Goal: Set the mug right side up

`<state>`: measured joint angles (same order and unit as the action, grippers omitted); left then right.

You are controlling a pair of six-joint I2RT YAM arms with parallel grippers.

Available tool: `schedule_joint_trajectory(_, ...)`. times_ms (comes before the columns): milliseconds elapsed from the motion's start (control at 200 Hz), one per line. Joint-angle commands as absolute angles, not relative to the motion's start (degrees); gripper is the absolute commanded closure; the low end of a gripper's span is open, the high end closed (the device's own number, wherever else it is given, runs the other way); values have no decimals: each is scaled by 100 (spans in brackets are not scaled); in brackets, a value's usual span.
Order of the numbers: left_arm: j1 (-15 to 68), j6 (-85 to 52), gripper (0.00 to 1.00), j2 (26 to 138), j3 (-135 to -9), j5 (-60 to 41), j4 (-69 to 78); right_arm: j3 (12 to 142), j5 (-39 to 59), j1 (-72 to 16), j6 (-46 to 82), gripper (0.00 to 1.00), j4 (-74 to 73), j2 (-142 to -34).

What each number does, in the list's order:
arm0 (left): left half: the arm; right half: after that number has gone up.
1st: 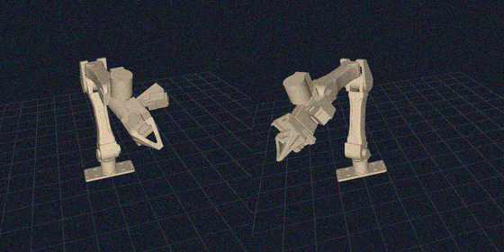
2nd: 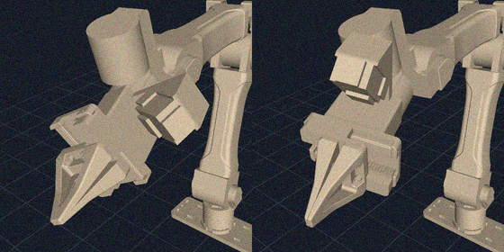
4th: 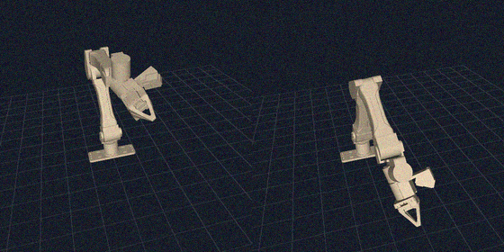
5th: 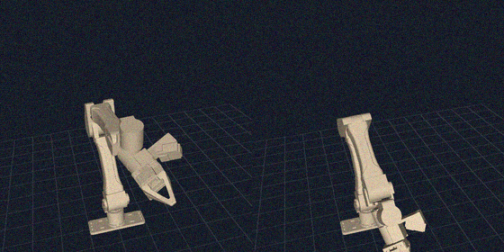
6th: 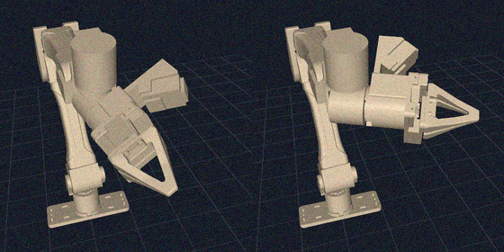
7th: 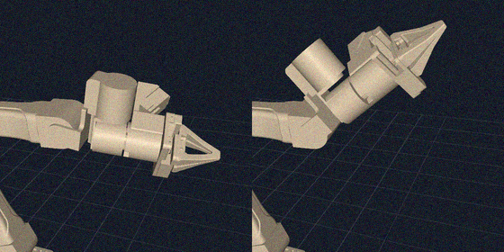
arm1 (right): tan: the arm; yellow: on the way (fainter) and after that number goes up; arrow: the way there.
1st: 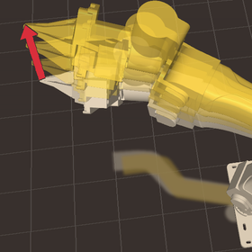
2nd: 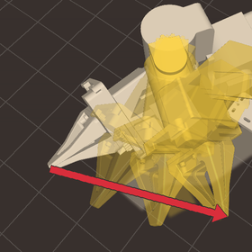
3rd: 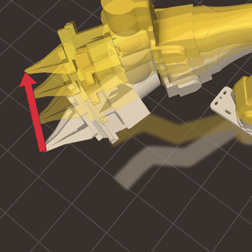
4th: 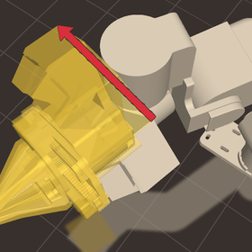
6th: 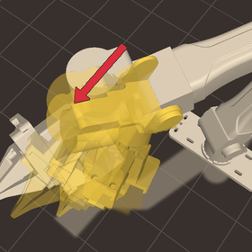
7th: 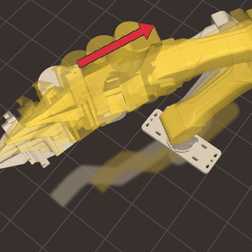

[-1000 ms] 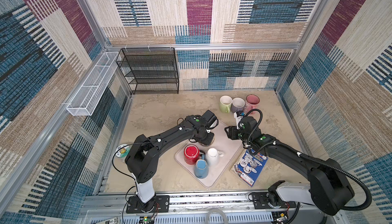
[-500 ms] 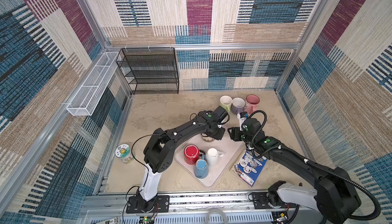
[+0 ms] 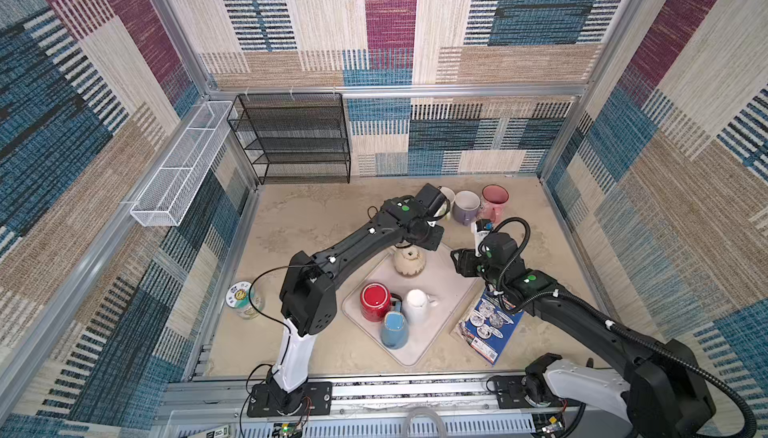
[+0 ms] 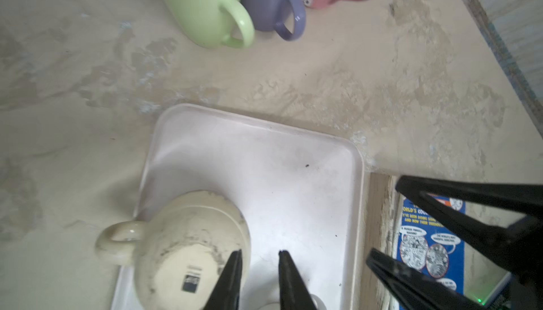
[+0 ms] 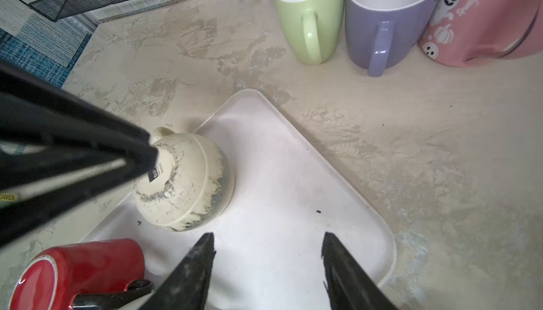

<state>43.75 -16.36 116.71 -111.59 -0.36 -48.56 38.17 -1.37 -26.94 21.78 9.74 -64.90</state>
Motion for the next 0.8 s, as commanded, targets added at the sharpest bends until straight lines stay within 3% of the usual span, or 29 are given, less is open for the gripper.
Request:
schedule_joint_trajectory(0,4021,-1567,73,11767,-11375,-143,-5287,3788,67,-2720,2150,38,896,-6496)
schedule_joint_trajectory(361,3155,-1529,75,12517,-11557,-132,-5612,3889,534,-3411,2190,39,514,-6942)
schedule_joint_trajectory(791,3059,-1633,80,12628,-10973,-221,-5510,4347,1070,-3683,2425,44,-8,-8118)
